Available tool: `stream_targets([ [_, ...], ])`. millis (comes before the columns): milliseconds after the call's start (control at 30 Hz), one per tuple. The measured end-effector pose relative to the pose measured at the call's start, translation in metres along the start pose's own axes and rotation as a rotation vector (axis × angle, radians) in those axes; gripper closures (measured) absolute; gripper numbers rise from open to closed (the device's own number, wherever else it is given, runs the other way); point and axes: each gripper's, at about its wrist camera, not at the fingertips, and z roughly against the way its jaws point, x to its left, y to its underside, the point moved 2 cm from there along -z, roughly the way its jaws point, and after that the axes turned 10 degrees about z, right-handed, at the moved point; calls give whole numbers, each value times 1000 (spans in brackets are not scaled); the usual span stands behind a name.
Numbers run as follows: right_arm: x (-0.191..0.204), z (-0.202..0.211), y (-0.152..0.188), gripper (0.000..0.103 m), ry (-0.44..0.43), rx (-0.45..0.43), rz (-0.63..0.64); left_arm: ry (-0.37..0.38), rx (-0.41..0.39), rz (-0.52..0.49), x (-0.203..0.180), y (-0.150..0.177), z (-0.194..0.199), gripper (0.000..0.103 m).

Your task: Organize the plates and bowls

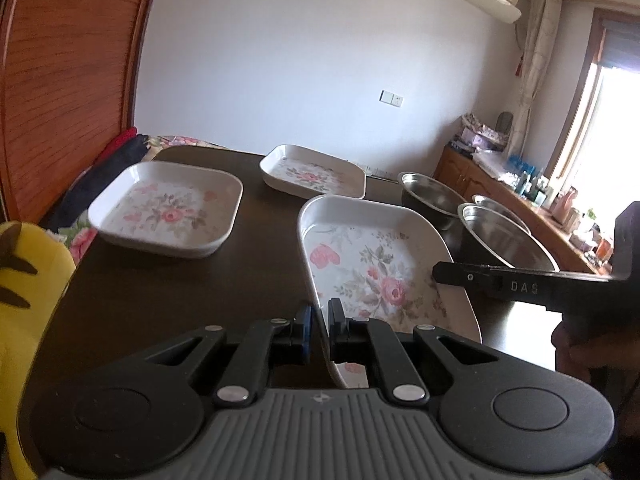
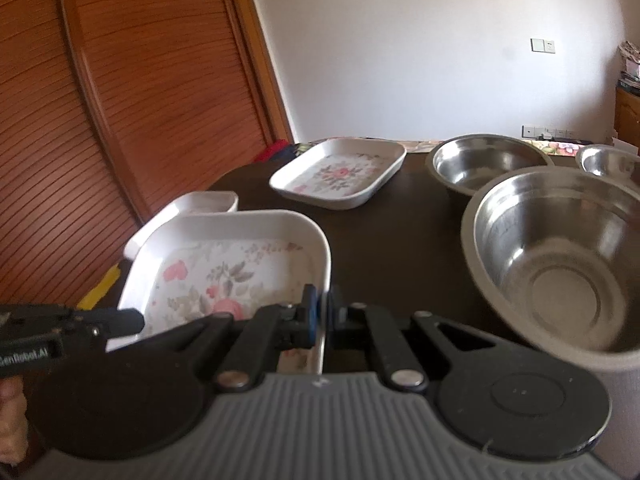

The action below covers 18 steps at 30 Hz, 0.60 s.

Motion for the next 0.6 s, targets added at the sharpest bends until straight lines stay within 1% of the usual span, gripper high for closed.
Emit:
stream_targets([
  [167,9,6,11,97,-19,-14,8,-36,-13,-15,3,8,1,74],
  [300,15,6,19,97,-10,-15,25,-39,9,3,10,4,-10,74],
  [400,14,5,22,97,6,-23,2,-63,19,-7,11,3,-20,74],
  [600,12,-6,29,96,12,-7,-42,-87,43,0,17,0,-41,74],
])
